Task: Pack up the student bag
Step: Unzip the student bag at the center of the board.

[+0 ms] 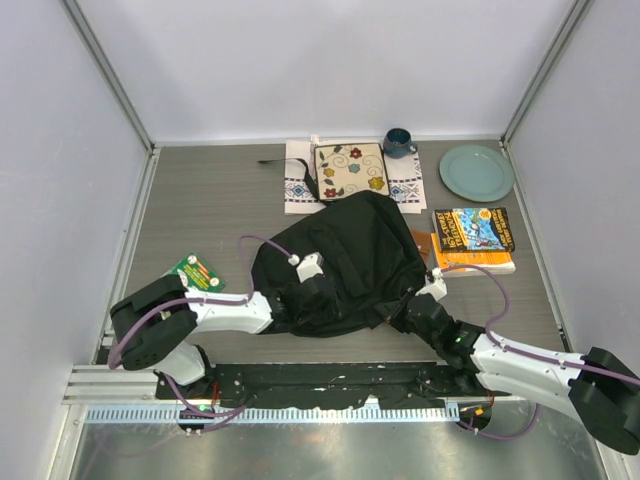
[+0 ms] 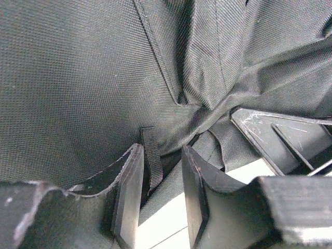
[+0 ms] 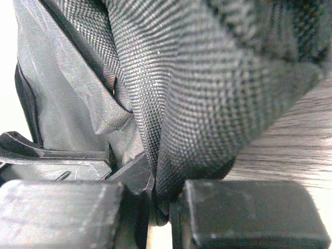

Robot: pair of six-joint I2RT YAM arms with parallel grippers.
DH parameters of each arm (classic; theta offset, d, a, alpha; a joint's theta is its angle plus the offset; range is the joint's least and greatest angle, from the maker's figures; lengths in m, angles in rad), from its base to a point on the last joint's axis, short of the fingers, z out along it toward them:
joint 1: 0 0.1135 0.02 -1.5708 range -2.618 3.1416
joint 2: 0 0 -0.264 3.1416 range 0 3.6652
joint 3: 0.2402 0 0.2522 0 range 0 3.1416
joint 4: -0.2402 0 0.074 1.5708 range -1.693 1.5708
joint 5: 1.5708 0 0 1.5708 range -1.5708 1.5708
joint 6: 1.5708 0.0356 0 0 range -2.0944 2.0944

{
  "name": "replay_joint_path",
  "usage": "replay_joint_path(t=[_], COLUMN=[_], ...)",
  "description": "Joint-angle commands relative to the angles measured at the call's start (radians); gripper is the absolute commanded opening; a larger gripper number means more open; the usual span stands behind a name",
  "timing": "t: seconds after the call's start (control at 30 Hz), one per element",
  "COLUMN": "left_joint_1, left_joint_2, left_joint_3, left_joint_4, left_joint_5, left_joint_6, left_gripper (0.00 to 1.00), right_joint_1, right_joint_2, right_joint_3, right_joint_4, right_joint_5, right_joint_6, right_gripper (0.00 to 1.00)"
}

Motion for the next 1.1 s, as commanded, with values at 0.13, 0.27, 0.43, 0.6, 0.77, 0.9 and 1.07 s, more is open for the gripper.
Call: replay_joint_path(t=[0.13,0.27,0.43,0.6,0.77,0.9,1.07], left_joint_1=[-0.038,-0.055,-0.069,-0.083,-0.086,-0.084,-0.083], left_joint_2=[0.140,0.171,0.190,0.197,0.142,0.064,-0.046], left_joint_3=[0.053,0.084,0.096,0.113,0.127,0.133,0.092], left_joint_4=[-0.138,-0.203,-0.238,-0.260,-0.333,-0.508,-0.629], left_joint_5=[-0.048,-0.084,-0.110,-0.127,-0.211,-0.324,-0.406], left_joint_6=[-0.014,-0.014,-0.011,0.009,0.038,0.050,0.036], left_gripper=[0.31,0.23,0.11,0.00,0.00,0.00,0.00], right_joint_1=[0.004,0.005,0.005,0.005,0.007,0.007,0.007], right_joint_2=[-0.009,-0.015,-0.036,-0.060,-0.098,-0.125,-0.144], right_joint_3=[-0.114,-0.114,-0.114,-0.111,-0.094,-0.066,-0.025], right_joint_4=[0.016,0.012,-0.007,-0.036,-0.082,-0.119,-0.119], right_joint_5=[0.018,0.017,0.024,0.037,0.069,0.110,0.130], right_joint_6=[-0.055,-0.062,-0.067,-0.070,-0.071,-0.102,-0.188], right_gripper=[0.08,0.08,0.08,0.08,0.08,0.01,0.00])
